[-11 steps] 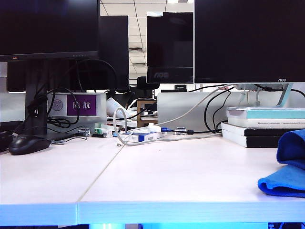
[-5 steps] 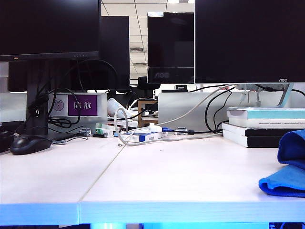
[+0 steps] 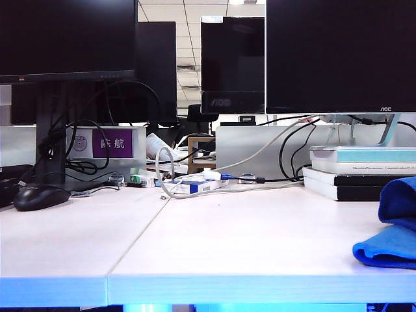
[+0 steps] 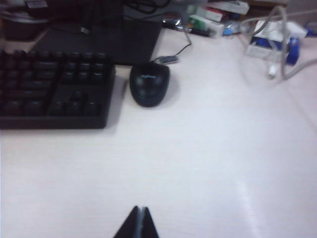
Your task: Wipe the table from left to right using the rag.
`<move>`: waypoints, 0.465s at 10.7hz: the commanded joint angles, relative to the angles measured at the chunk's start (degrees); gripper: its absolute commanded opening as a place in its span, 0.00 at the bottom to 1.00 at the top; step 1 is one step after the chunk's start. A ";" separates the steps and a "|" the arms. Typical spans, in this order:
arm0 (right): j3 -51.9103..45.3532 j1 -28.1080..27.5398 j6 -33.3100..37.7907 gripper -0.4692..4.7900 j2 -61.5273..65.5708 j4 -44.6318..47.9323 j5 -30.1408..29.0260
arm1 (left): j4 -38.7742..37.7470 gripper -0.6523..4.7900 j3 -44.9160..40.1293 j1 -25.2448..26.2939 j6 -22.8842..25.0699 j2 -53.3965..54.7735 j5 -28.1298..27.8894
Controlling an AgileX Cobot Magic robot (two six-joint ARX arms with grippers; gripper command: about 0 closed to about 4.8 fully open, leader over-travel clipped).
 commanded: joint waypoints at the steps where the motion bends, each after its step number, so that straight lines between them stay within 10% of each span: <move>1: 0.13 -0.02 0.07 0.11 -0.09 0.74 0.09 | -0.20 0.11 -0.39 0.02 4.00 -0.11 -0.02; 5: -3.13 -0.07 0.04 0.11 -0.22 3.15 0.11 | -0.15 0.11 -0.37 0.07 3.82 -0.11 0.42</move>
